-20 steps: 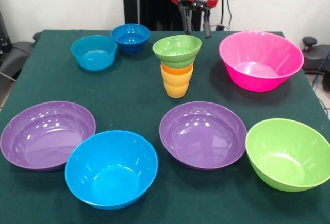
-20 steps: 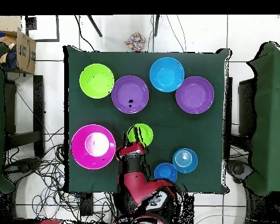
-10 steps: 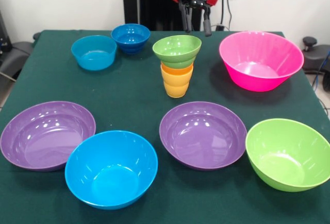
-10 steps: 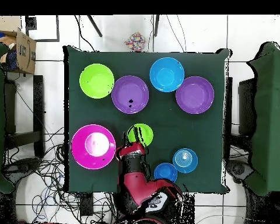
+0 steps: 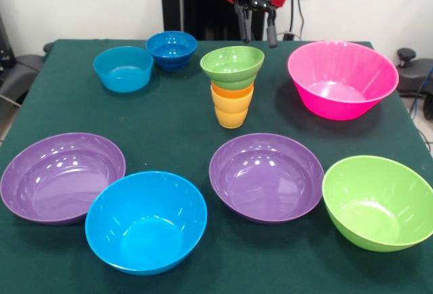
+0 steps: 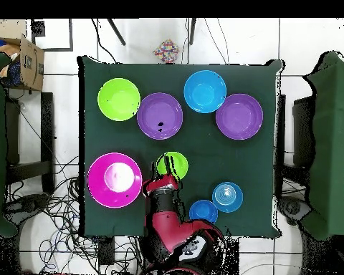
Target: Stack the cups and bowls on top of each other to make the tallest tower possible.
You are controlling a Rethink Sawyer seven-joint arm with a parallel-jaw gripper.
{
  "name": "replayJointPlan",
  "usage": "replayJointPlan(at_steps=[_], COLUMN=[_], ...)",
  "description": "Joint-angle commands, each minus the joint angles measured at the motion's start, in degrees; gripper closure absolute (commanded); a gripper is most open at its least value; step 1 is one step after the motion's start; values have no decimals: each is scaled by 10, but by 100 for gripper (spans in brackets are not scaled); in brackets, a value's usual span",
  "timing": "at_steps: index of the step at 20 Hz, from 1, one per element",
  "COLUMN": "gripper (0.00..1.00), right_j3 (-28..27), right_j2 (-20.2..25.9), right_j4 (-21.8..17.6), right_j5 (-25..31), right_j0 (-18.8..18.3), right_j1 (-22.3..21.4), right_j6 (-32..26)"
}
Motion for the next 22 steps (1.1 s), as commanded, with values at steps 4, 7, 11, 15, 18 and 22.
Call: replayJointPlan(at_steps=[4, 7, 11, 15, 18, 22], gripper=[0, 0, 0, 0, 0, 0], right_j3=[-37, -41, -45, -51, -55, -55], right_j2=[52, 55, 57, 58, 59, 58], right_j4=[-19, -22, -26, -28, -27, -26], right_j5=[53, 49, 45, 37, 30, 27], right_j0=[-10, -15, -19, -23, -23, -23], right_j1=[43, 48, 53, 63, 71, 72], right_j6=[77, 78, 80, 79, 77, 77])
